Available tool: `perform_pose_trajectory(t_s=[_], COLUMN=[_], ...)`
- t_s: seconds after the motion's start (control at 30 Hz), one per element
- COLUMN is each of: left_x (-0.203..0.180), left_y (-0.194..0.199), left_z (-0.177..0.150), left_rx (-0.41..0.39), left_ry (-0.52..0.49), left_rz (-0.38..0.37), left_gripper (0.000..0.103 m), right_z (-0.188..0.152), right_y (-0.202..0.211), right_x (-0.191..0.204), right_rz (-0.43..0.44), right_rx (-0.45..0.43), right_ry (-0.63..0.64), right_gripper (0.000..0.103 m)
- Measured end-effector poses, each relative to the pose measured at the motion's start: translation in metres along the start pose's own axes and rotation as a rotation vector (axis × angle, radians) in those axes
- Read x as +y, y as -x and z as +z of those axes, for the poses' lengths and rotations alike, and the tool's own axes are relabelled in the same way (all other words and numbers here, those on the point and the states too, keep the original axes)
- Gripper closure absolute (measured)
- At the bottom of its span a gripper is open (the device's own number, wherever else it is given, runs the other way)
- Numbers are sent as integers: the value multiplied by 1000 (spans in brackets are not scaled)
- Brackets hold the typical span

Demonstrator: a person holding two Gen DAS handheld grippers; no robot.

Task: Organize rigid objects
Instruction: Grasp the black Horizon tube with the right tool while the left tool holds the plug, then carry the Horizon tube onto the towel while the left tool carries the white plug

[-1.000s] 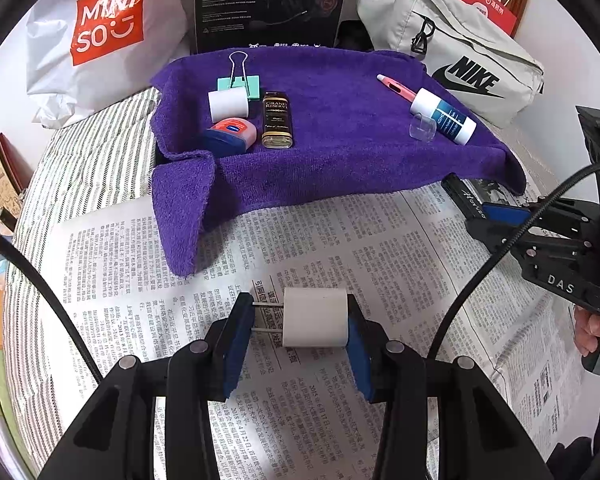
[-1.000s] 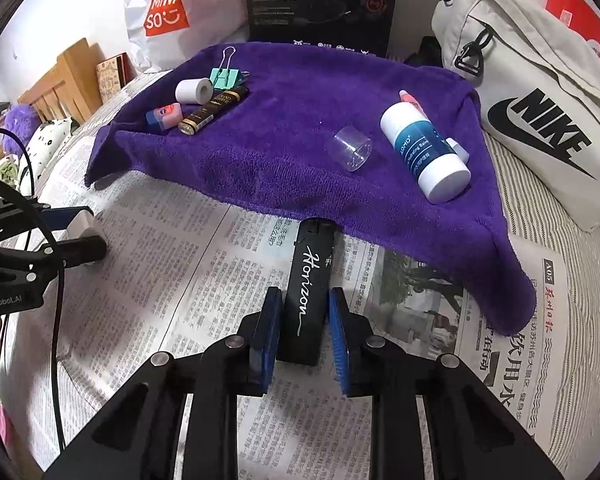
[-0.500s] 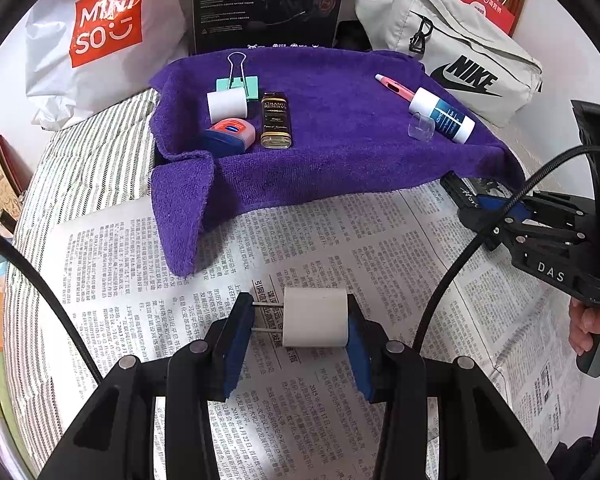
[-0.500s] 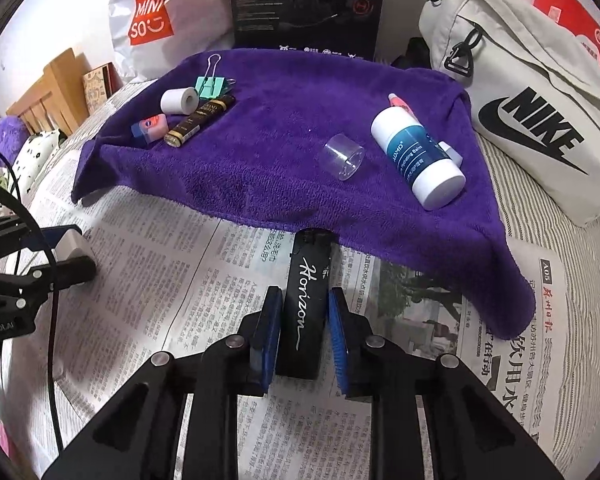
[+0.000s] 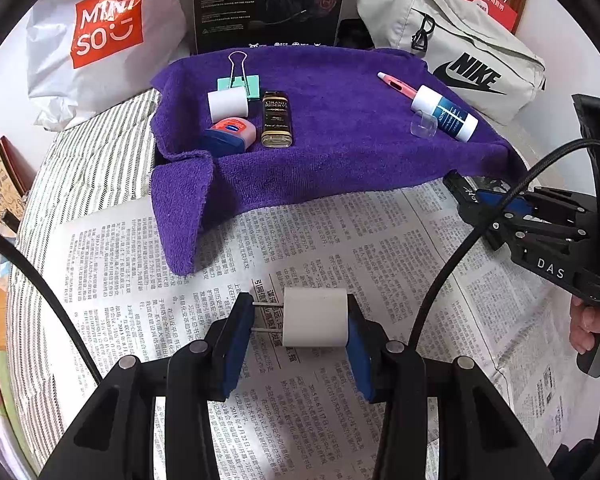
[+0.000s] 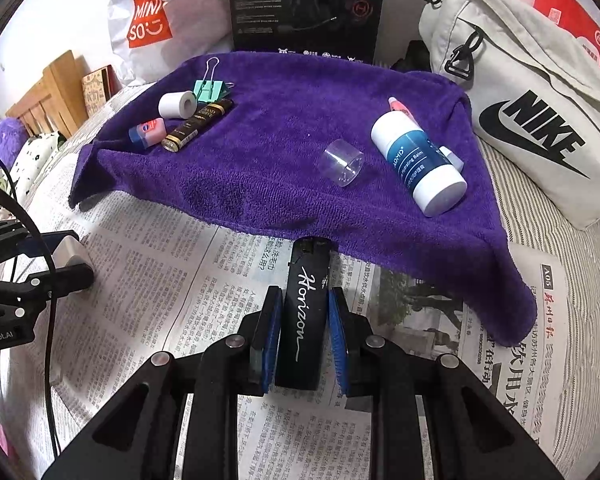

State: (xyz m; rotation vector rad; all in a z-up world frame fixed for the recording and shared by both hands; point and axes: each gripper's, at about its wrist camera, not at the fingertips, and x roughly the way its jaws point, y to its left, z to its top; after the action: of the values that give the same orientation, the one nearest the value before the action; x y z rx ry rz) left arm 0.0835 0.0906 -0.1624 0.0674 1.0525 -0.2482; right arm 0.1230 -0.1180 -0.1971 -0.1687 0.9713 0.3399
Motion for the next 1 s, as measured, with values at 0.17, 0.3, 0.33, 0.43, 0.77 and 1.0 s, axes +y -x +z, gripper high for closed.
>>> perform_pose_trajectory(t_s=[0.17,0.3,0.33,0.43,0.77,1.0], left_x=[-2,-3,-4,-5,0,-2], left_y=[0,0,0,0,2,20], left_z=[-2,-1,-2,-1,2,5], left_rx=[-18,-16,-15,-8,11,-13], left_ry=[9,14,14,5,42,48], left_rz=[14,31,35,43,14,15], left_gripper=[61,62,62,62,62,62], right_z=[0,-1,-1,0,-2,0], right_y=[0,0,0,0,7,25], right_x=[0,0,0,-2,-9,-23], right_rz=[0,8,9,25,67,90], right_rx=[2,-2,-2,6,47,19], right_ry=[-14,-1,7,15,57,53], right_gripper=[79,79,79,79,80,81])
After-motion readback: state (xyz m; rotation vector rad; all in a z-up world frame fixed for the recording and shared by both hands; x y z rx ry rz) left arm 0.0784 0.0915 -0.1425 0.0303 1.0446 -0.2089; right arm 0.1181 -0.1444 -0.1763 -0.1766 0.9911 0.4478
